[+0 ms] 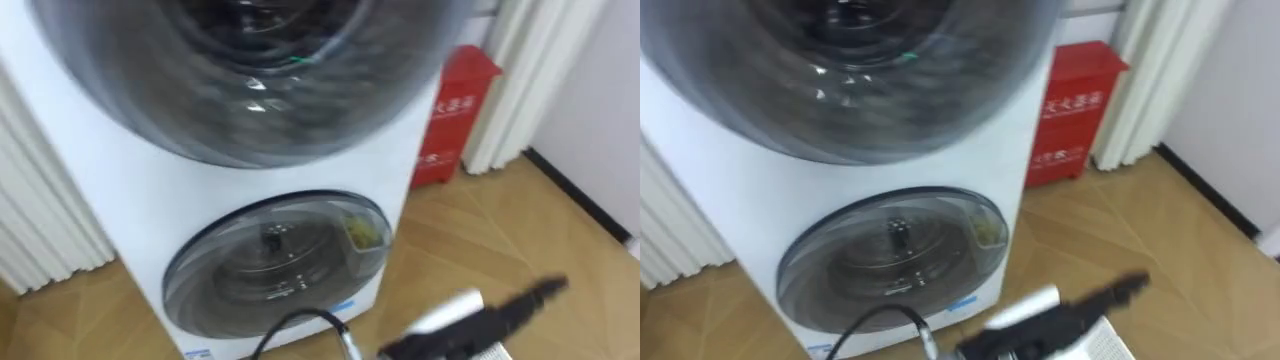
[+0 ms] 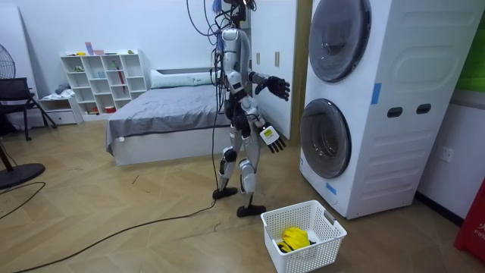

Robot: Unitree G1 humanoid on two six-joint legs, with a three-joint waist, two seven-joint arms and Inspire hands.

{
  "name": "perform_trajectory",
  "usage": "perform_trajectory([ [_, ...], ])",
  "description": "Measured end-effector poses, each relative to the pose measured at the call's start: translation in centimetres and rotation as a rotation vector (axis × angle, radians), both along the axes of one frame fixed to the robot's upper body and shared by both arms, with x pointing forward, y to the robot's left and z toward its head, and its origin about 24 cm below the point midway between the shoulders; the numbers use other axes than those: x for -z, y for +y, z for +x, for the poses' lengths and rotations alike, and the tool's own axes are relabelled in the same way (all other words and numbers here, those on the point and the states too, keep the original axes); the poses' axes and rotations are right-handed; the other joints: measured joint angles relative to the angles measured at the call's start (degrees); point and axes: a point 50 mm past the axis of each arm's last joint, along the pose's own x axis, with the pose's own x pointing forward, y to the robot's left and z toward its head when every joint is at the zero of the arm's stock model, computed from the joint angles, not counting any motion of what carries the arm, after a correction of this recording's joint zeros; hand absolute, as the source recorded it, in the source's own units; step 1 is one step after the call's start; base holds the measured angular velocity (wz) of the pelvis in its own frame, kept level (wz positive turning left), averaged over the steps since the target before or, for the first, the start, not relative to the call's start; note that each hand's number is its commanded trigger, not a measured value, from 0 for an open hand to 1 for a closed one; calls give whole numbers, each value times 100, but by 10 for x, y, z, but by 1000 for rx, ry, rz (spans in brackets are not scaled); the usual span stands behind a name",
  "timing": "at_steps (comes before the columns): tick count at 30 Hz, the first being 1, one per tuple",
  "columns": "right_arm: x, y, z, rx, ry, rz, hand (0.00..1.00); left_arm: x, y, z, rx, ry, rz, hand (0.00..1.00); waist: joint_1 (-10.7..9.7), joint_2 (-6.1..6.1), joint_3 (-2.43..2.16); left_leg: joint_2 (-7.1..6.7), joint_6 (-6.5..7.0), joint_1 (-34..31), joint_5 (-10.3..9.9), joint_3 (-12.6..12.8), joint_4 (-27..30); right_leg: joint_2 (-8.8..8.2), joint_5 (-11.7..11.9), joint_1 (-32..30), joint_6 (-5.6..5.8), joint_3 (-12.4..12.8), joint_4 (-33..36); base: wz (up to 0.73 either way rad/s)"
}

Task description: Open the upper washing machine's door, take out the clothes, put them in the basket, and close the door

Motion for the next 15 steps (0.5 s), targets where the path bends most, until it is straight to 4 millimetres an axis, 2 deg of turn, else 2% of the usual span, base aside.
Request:
perform_trajectory([
  [4,0,2,0,7,1,13,0,23,7,2,-3,71,83,0,103,-27,15,36,0,8,0,10,-1,27,-11,0,-24,-25,0,5],
  [11,-2,8,5,-34,-2,23,0,28,11,4,3,70,121,0,372,-126,33,33,0,-39,0,-19,-8,28,-12,-68,-28,-34,7,1],
  [15,-1,8,3,-28,3,24,0,48,23,6,-41,127,190,0,419,-134,29,35,0,-54,0,-13,-10,31,-12,-68,-28,-38,-7,0],
])
